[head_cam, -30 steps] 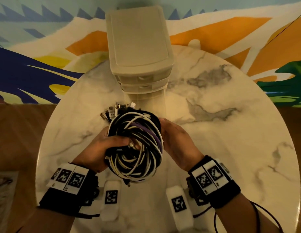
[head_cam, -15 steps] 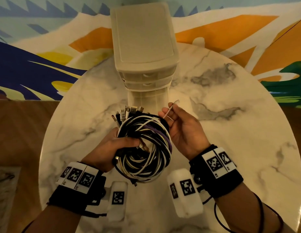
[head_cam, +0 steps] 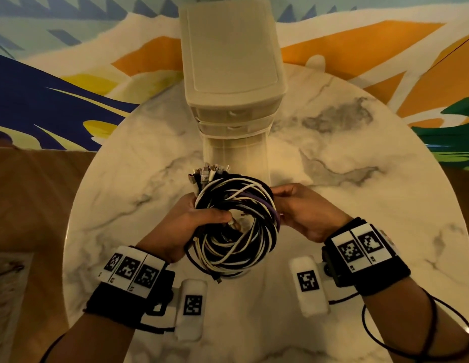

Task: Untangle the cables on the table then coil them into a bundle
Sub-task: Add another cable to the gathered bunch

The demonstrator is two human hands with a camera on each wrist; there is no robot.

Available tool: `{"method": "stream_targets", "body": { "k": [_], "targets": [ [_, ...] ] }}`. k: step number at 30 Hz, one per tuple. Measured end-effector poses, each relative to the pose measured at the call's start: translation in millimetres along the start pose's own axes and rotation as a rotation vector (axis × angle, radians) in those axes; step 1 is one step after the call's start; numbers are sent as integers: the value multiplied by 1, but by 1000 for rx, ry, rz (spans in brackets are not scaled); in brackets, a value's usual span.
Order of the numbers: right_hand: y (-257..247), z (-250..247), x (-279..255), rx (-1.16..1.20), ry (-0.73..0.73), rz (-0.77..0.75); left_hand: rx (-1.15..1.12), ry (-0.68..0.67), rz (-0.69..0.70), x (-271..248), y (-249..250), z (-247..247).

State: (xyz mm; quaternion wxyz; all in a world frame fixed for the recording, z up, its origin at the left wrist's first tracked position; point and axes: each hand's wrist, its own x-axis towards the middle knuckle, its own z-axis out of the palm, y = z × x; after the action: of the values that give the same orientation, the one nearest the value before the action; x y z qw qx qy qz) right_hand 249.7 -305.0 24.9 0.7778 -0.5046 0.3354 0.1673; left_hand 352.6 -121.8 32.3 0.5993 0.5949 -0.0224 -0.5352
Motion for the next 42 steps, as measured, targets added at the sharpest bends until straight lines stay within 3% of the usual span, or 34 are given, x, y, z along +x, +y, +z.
{"method": "stream_targets", "body": {
  "k": [6, 11, 16, 22, 26, 33, 38, 42],
  "targets": [
    [7, 9, 6, 333, -18, 136, 79, -37, -20, 2, 0, 7],
    [2, 9, 7, 404, -3, 207, 139, -47, -26, 3, -2, 11],
    [-3, 9, 9, 269, -3, 109, 139, 26, -36, 8, -6, 12],
    [-3, 12, 8, 361, -53, 3, 67, 207, -6, 18, 0, 7],
    [-2, 11, 16, 370, 38, -84, 75, 281, 4, 33, 7, 5],
    [-3, 8, 31, 176, 196, -239, 37, 331, -4, 55, 20, 9],
    [8, 2, 21, -349, 533, -568, 77, 383, 22, 66, 23, 13],
    [35, 5, 12, -403, 526, -515, 60, 398, -2, 70, 23, 17]
  ]
}}
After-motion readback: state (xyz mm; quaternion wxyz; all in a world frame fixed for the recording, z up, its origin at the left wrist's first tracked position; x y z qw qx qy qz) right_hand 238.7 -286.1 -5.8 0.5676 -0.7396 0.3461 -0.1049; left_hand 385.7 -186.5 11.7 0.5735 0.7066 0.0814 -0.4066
